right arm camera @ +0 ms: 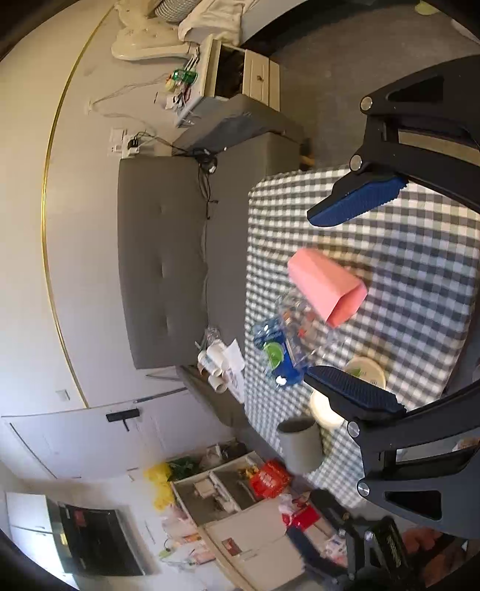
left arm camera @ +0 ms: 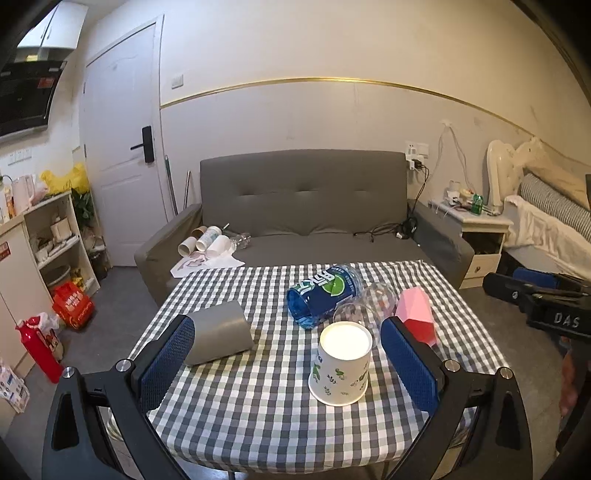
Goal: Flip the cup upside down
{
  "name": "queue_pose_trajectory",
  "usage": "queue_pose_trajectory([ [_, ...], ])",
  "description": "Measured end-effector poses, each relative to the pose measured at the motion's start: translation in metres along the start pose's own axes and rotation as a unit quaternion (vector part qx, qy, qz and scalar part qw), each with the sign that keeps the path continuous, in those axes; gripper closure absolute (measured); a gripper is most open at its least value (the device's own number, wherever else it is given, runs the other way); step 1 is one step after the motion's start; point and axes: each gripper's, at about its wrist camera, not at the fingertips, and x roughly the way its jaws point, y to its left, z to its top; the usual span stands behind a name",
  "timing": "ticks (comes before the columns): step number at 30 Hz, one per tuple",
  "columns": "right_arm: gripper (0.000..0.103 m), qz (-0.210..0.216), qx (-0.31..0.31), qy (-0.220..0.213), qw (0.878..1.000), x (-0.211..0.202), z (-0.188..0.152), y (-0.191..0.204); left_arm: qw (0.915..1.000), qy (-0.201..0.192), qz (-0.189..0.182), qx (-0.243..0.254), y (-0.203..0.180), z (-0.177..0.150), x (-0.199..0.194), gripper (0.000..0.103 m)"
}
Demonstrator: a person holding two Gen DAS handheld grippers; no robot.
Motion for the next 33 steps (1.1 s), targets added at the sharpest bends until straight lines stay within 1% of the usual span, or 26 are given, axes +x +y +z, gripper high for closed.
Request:
queue_pose_trajectory([
  [2,0.025,-0.006,0.002,0.001,1.000,0.005,-0.006,-0.001,1.0000,-0.001,0.001,-0.001,-0.004,-0.008,0.001,0.000],
  [6,0.025,-0.003,0.005,0.014,1.000,0.020,-0.022,0.001,0.9999,0.011,0.001,-0.003,-0.006,-0.021,0.008,0.000],
  [8,0.025,-0.006,-0.013,0.024,1.000,0.027,-0.029,0.007,0.9998,0.017,0.000,-0.007,-0.005,-0.026,0.011,0.000],
  [10,0.025,-0.016,-0.036,0.027,0.999,0.031,-0.037,0.015,0.9996,0.022,0.008,-0.017,0.001,-0.030,0.012,0.000],
  [12,0.025,-0.016,-0.048,0.026,0.998,0.032,-0.041,0.021,0.9990,0.025,0.017,-0.032,0.009,-0.033,0.013,0.000],
  [13,0.023,-0.014,-0.050,0.028,0.998,0.032,-0.043,0.024,0.9985,0.028,0.022,-0.041,0.013,-0.034,0.013,0.000],
  [14,0.017,-0.013,-0.050,0.031,0.998,0.033,-0.044,0.025,0.9981,0.031,0.025,-0.047,0.017,-0.035,0.014,0.000],
  [16,0.011,-0.017,-0.054,0.036,0.998,0.035,-0.045,0.028,0.9976,0.032,0.028,-0.054,0.023,-0.036,0.012,0.000],
  [18,0.010,-0.019,-0.056,0.037,0.998,0.034,-0.047,0.032,0.9976,0.034,0.028,-0.052,0.024,-0.036,0.012,0.000],
  [20,0.004,-0.019,-0.054,0.038,0.998,0.034,-0.048,0.036,0.9980,0.034,0.027,-0.047,0.024,-0.037,0.010,0.000],
  [22,0.000,-0.016,-0.054,0.038,0.998,0.033,-0.049,0.038,0.9982,0.036,0.025,-0.041,0.023,-0.038,0.009,0.000],
  [33,0.000,-0.025,-0.057,0.035,0.997,0.030,-0.050,0.044,0.9982,0.038,0.024,-0.040,0.026,-0.038,0.007,0.000],
])
